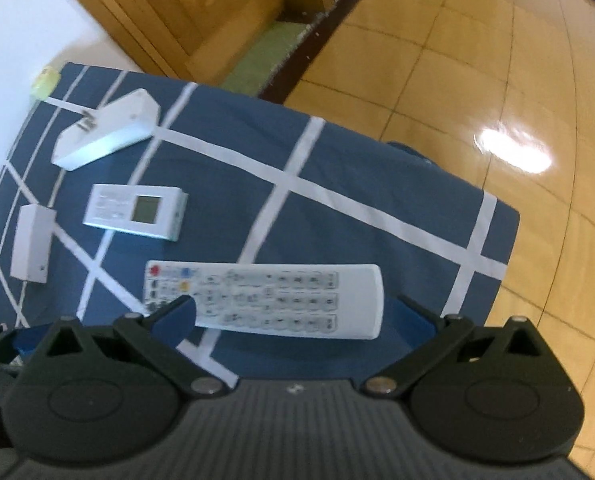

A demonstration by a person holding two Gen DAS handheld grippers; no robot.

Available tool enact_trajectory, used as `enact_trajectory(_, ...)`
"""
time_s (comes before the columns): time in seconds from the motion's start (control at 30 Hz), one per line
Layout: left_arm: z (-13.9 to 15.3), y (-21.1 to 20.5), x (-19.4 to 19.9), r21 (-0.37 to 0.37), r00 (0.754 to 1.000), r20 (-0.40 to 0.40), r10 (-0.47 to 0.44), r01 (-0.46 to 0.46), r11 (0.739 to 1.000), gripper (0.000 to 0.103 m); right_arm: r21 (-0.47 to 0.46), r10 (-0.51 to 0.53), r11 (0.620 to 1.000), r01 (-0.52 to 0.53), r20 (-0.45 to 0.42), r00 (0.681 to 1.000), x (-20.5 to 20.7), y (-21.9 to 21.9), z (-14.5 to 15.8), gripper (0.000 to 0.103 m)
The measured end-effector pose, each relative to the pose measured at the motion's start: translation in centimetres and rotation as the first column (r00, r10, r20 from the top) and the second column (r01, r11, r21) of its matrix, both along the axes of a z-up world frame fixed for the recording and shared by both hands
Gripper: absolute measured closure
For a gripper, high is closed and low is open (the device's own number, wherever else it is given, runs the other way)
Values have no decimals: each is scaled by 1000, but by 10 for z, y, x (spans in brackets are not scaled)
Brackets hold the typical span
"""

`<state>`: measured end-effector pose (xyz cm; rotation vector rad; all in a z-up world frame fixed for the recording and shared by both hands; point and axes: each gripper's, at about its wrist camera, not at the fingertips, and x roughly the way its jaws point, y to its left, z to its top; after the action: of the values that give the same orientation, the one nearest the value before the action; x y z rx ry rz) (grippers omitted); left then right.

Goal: Organize objects
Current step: 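Move the right tool to the white TV remote and grasp it, then lift the white TV remote with the right gripper and carry it over the box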

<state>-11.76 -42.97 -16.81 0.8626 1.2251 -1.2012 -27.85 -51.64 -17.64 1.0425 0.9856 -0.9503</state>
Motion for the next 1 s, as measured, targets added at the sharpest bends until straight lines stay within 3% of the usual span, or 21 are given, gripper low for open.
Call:
enact_trajectory(0.5, -40, -35, -10, 45, 995, -71, -73, 76, 996, 0, 74, 1, 997, -1, -10, 1000, 4, -19, -32, 0)
enact_trajectory(0.9, -43, -39, -11, 45, 993, -99, -64, 68, 997, 1, 83, 28, 996, -28, -5, 1000, 6, -24, -37, 3)
enact_trajectory(1.0, -43, -39, -15, 37, 992, -111, -63, 67, 997, 7, 76, 36, 997, -35, -10, 999, 6, -24, -36, 6)
